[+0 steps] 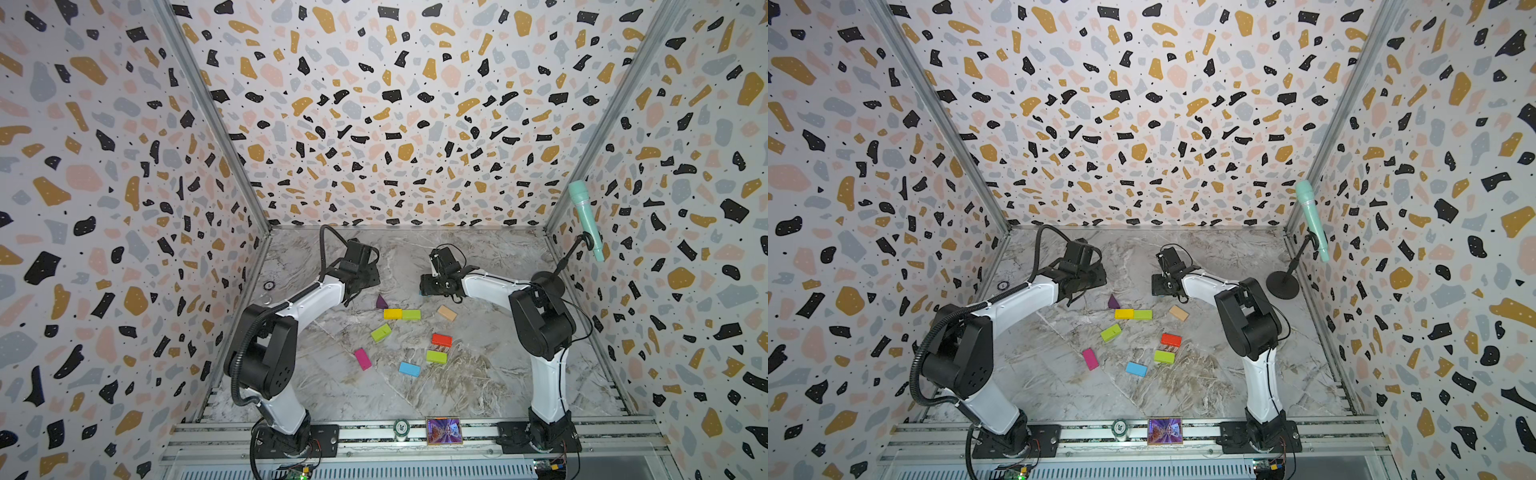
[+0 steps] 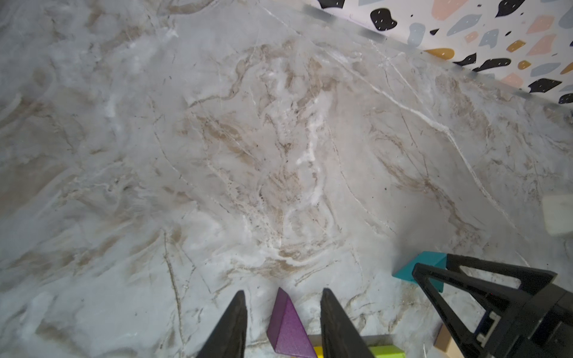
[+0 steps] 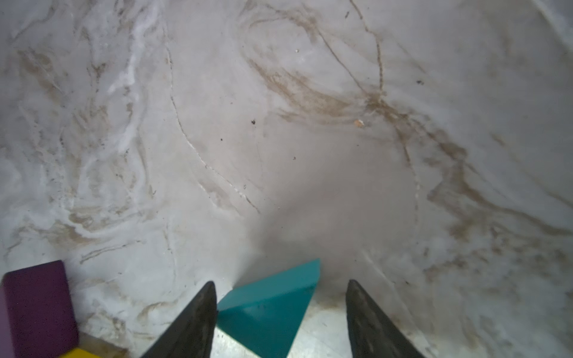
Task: Assemble a carrot with building blocks
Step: Adjust the building block at the center of the board.
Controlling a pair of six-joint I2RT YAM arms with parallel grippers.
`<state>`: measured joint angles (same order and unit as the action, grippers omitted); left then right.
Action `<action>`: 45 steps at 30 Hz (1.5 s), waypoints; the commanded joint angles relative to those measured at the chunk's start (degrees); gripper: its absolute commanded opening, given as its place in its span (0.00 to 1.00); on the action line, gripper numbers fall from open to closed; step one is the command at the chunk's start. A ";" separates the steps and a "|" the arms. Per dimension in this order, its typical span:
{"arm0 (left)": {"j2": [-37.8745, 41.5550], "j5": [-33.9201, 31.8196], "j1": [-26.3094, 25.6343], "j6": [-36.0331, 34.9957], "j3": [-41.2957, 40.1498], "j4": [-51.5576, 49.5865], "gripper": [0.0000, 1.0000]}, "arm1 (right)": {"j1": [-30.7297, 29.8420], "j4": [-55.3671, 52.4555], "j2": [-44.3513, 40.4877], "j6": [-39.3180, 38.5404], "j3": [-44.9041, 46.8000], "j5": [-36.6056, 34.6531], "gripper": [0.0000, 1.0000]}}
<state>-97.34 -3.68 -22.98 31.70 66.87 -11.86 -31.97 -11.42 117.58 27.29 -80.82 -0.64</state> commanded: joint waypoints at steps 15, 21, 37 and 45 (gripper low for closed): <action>0.57 3.02 0.63 -1.11 -3.97 4.47 0.40 | -1.75 0.32 -2.60 4.98 2.34 2.47 0.46; 0.37 3.59 0.60 -0.94 -4.27 4.91 0.40 | -2.01 0.63 -3.61 5.85 3.79 2.92 0.43; 0.04 4.65 0.66 -1.06 -4.99 5.47 0.39 | -2.85 1.55 -6.99 7.60 6.88 3.29 0.40; 0.49 6.38 0.50 -3.01 -4.82 4.43 0.38 | -1.57 5.27 -13.92 1.70 11.14 4.74 0.57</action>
<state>-97.36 1.54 -22.57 30.33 62.26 -7.66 -34.24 -8.14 109.32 32.64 -71.18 2.83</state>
